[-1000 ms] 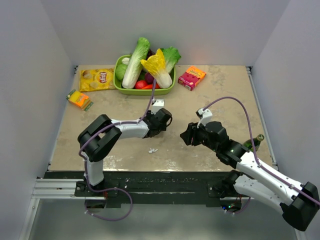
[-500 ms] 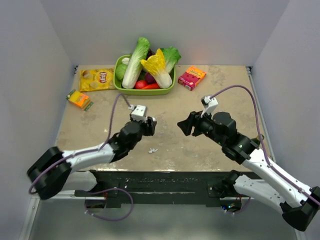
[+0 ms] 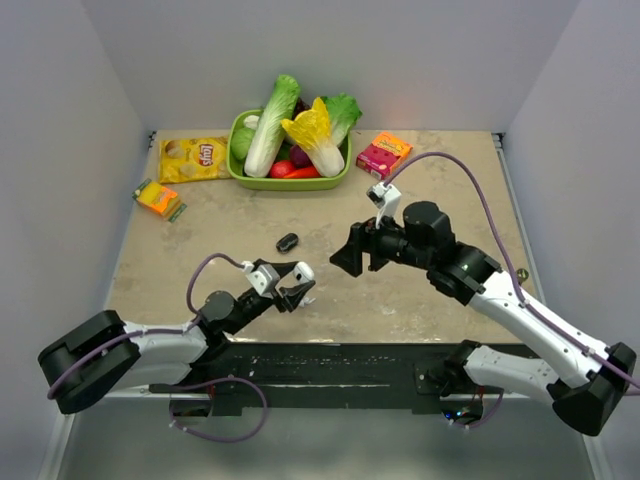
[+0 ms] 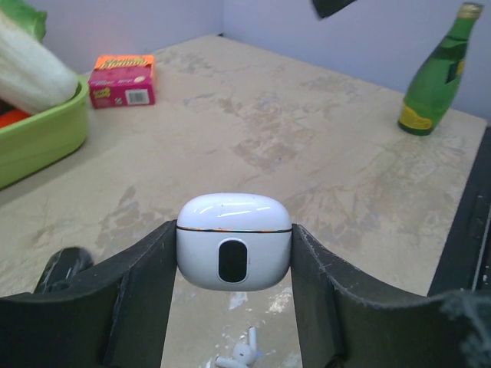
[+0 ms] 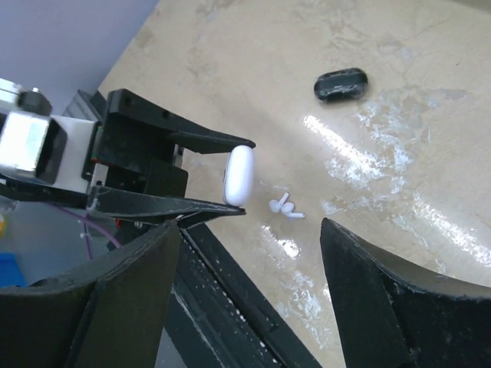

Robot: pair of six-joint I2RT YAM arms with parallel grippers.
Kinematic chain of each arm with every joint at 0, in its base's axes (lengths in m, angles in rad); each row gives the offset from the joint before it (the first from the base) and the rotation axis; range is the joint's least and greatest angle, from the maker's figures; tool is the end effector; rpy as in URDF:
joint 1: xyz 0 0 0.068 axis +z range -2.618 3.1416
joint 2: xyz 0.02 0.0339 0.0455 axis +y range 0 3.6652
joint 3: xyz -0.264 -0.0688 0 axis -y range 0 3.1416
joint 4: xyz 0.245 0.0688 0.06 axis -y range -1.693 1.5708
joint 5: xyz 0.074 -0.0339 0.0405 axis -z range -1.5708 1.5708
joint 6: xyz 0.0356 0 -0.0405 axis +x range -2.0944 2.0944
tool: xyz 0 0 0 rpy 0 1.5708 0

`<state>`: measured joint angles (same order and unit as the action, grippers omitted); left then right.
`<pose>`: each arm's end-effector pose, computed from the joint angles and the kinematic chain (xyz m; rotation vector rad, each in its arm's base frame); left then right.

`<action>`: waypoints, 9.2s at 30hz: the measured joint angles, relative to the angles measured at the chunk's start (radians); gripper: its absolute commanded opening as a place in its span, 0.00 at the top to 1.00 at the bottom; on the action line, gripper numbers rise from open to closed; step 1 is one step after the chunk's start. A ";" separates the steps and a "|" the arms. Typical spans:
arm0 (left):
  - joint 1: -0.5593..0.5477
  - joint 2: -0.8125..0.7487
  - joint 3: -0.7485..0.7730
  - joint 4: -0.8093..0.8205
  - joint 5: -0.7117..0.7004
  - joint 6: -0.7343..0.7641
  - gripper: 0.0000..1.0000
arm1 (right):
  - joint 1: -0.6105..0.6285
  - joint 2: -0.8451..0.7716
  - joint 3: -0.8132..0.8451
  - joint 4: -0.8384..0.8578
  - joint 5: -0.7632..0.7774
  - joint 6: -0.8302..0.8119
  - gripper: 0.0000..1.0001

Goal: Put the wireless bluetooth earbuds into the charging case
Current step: Pick up the charging case at the center of the board, then open the charging case, then adjust the charging case, then pick up the earbud from the center of the board.

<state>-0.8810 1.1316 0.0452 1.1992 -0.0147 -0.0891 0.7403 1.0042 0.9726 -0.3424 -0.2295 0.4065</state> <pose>0.1174 -0.1415 0.1759 0.5694 1.3943 -0.7764 0.1615 0.1586 0.3488 -0.5015 2.0030 0.9607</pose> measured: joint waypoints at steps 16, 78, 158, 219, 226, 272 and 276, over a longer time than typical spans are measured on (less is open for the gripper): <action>-0.157 -0.031 0.009 0.057 0.077 0.181 1.00 | 0.139 0.115 0.013 -0.040 0.012 -0.026 0.21; -0.208 -0.096 0.024 0.063 -0.046 0.244 1.00 | 0.142 0.058 -0.046 0.060 0.082 0.029 0.39; -0.057 -0.114 0.163 -0.193 0.555 -0.245 0.46 | 0.296 -0.048 -0.008 -0.122 0.025 -0.471 1.00; -0.057 -0.086 0.215 -0.273 0.632 -0.237 1.00 | 0.331 -0.023 0.023 -0.198 0.055 -0.504 1.00; -0.057 -0.074 0.179 -0.198 0.616 -0.242 1.00 | 0.333 -0.023 0.023 -0.192 0.058 -0.475 0.43; -0.062 -0.772 0.005 -0.364 0.249 -0.233 1.00 | 0.280 0.619 -0.248 0.544 0.099 -0.096 1.00; -0.062 -0.772 0.005 -0.374 0.254 -0.233 1.00 | 0.280 0.655 -0.230 0.559 0.061 -0.085 1.00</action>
<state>-0.9432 0.3595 0.0505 0.8249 0.2390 -0.3225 1.0203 1.6596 0.7429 0.2169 -0.1688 0.3214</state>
